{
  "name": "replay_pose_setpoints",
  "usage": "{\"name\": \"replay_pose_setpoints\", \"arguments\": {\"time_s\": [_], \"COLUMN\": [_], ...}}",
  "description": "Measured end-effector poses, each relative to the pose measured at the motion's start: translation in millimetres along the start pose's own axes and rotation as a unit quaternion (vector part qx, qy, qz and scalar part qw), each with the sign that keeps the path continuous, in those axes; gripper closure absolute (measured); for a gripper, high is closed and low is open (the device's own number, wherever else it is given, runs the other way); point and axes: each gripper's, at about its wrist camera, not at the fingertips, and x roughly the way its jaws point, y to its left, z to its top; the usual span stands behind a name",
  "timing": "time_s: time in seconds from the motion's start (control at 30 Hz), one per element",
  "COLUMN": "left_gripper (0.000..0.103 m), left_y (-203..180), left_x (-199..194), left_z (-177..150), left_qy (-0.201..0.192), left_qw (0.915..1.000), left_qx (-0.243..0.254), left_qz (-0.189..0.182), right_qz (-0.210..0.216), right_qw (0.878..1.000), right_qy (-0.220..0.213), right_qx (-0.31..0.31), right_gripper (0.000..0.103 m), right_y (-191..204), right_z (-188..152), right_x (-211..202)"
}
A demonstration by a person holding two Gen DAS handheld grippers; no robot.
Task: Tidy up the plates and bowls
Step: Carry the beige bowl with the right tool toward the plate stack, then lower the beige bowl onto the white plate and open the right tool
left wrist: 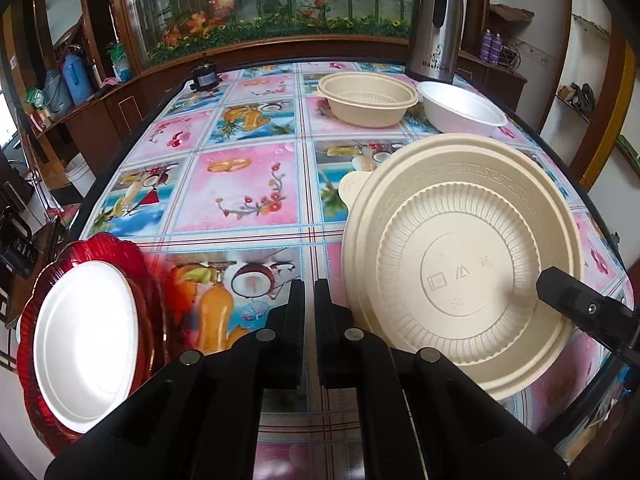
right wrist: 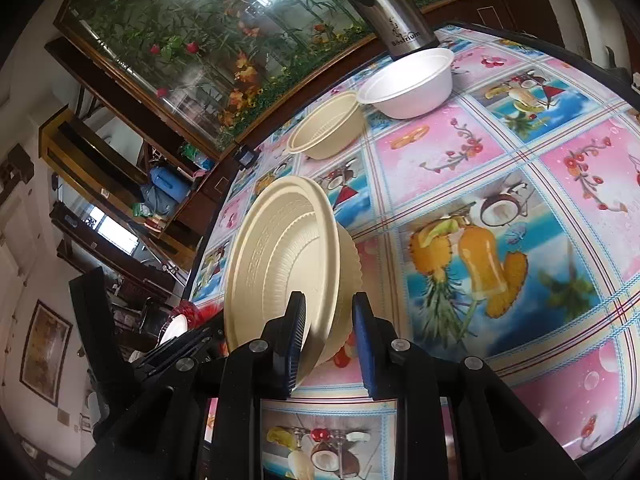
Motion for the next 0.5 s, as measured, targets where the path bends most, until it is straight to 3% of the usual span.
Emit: {"name": "replay_pose_setpoints", "arguments": {"time_s": [0.5], "left_gripper": [0.1], "left_y": [44.9], "left_x": [-31.6], "left_z": [0.6], "left_qy": [-0.036], "left_qw": [0.9989], "left_qx": [-0.032], "left_qz": [0.005], "right_qz": [0.019], "right_qw": [0.999], "right_qy": [-0.007], "right_qx": [-0.037], "right_gripper": [0.078], "right_y": [45.6], "right_z": [-2.4], "right_x": [-3.4]}}
